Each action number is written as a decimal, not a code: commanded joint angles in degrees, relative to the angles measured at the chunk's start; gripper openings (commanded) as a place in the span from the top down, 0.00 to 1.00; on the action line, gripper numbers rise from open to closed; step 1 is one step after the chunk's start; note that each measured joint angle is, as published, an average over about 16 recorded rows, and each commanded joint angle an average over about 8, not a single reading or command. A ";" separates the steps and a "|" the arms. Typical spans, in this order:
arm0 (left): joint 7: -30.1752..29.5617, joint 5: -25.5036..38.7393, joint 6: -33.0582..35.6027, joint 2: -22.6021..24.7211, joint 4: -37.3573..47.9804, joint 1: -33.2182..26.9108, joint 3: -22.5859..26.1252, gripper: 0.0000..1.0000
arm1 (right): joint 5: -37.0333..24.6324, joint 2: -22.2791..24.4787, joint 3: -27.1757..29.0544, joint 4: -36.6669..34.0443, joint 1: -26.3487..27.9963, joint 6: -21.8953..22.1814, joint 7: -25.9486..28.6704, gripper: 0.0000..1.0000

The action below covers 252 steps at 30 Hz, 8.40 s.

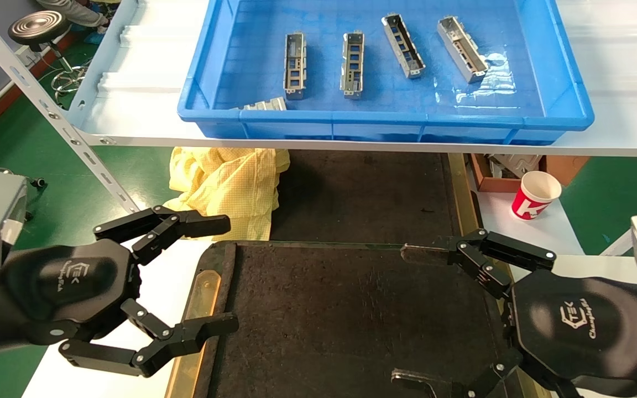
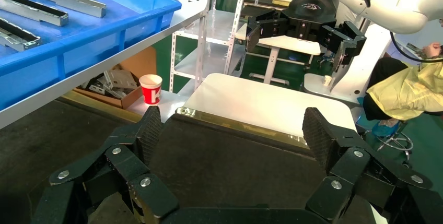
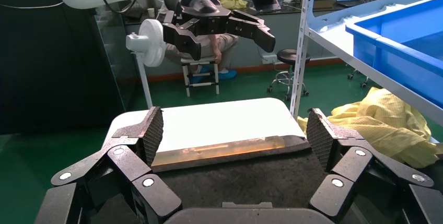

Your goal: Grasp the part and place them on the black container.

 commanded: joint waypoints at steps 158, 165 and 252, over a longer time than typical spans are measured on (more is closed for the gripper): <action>0.00 0.00 0.00 0.00 0.00 0.00 0.00 0.96 | -36.97 -37.53 -20.30 -72.59 56.89 29.11 -5.88 1.00; 0.00 0.00 0.00 0.00 0.00 0.00 0.00 0.09 | -35.79 -35.29 -19.50 -71.88 58.99 24.38 -6.65 1.00; 0.00 0.00 0.00 0.00 0.00 0.00 0.00 0.00 | -14.74 -43.09 -50.82 -54.53 31.11 19.60 -29.27 1.00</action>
